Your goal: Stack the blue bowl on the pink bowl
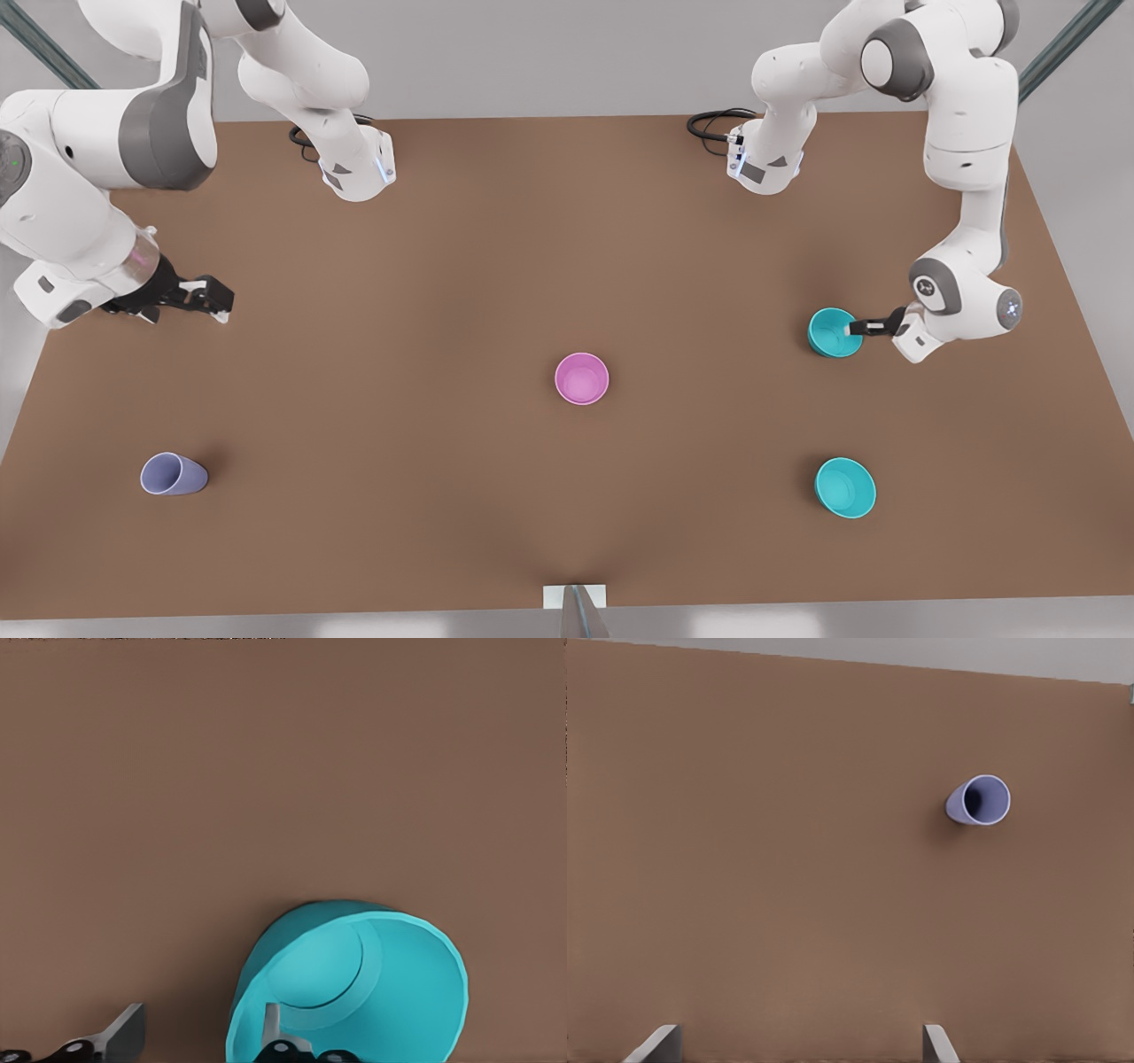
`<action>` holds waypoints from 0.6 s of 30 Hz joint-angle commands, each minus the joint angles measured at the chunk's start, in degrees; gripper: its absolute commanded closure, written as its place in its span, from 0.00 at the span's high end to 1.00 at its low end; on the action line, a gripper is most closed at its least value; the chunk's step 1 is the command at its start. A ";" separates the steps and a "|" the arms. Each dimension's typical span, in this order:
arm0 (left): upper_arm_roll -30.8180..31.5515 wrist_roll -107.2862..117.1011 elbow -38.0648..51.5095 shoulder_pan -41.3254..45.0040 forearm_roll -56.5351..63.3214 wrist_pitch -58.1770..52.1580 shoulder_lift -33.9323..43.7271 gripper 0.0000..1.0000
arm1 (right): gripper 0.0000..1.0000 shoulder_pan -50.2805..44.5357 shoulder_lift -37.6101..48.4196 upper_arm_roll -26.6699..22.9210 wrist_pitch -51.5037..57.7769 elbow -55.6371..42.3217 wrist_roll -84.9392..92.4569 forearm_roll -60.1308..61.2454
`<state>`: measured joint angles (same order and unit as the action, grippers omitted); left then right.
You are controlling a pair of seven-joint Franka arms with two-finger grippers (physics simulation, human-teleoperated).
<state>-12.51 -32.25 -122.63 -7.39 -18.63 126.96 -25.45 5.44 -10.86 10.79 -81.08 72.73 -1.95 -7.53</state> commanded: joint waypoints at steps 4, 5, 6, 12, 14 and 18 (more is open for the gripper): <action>0.03 -14.25 0.02 0.00 -0.53 -1.28 1.02 0.21 | 1.00 -0.25 -3.37 0.02 7.87 0.14 3.80 0.24; 0.03 -14.16 0.02 0.79 -0.53 -1.45 1.72 0.21 | 1.00 -0.25 -3.81 0.02 7.87 0.14 3.89 0.24; 0.03 -14.07 0.11 0.97 -0.53 -2.51 2.34 0.21 | 1.00 -0.08 -4.34 -0.07 7.60 0.14 3.80 0.41; -0.06 2.18 3.00 11.94 -0.01 -7.25 11.65 0.21 | 1.00 0.01 -5.13 -0.16 6.72 -1.01 3.97 2.70; 2.04 22.83 10.64 19.86 2.81 -9.70 9.81 0.21 | 1.00 0.01 -5.57 -0.16 6.72 -0.83 3.89 2.88; 8.91 61.59 33.23 36.56 2.90 -16.83 -2.92 0.21 | 1.00 0.10 -6.45 -0.16 6.81 -0.74 3.80 4.19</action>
<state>-4.13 -22.55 -92.44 26.22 -16.10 116.24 -26.77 5.52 -17.26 10.58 -74.51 72.00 0.50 -3.98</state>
